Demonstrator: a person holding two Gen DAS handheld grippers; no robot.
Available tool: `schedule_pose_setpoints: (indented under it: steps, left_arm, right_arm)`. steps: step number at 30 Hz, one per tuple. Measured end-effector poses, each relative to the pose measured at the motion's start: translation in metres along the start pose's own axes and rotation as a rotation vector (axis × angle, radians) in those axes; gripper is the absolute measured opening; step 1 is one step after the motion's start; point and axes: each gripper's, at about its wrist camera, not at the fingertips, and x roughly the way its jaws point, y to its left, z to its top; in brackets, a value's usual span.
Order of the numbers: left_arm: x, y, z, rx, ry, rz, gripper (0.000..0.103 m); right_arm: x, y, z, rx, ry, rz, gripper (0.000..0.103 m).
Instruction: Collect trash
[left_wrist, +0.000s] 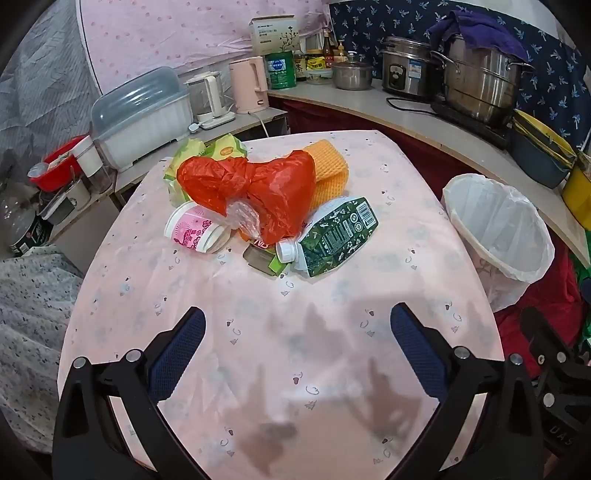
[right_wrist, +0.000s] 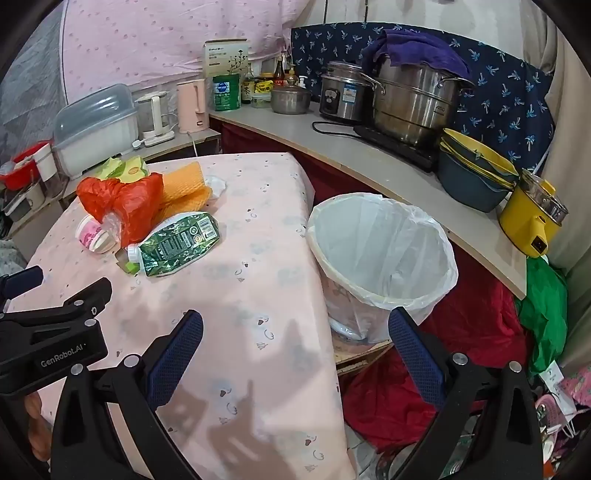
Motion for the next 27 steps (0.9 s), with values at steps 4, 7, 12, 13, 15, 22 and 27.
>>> schedule_pose_setpoints:
  steps: [4,7,12,13,15,22,27]
  left_arm:
    - [-0.0007,-0.0001,0.0001,-0.001,-0.001,-0.001,0.096]
    - [-0.0008,-0.0004,0.0005,0.0,0.002,0.0,0.096]
    - [-0.0027,-0.0008,0.0018,-0.001,0.004,0.004,0.096]
    - [-0.0026,-0.0005,0.0012,-0.001,0.003,0.002,0.096]
    - [-0.0037,-0.0011,0.001,-0.002,0.005,0.002,0.096]
    - [-0.0021,-0.0005,0.0006,0.0,0.007,0.002,0.096]
    - [-0.0017,-0.0002,0.0,-0.002,0.011,0.003,0.096]
  right_arm:
    - [-0.0001,0.0001,0.0005,0.003,0.002,0.001,0.096]
    - [-0.0001,0.0006,0.0008,0.005,0.001,-0.002,0.096]
    - [-0.0006,0.0009,0.0012,0.001,0.001,0.003,0.096]
    - [-0.0003,0.0009,0.0011,0.002,0.0,0.003,0.096]
    - [0.0005,0.0007,0.0008,0.003,0.001,0.003,0.096]
    - [0.0013,0.0018,0.0016,-0.001,0.002,0.003,0.096]
    - [0.0024,0.0019,0.0016,-0.001,0.002,0.003,0.096]
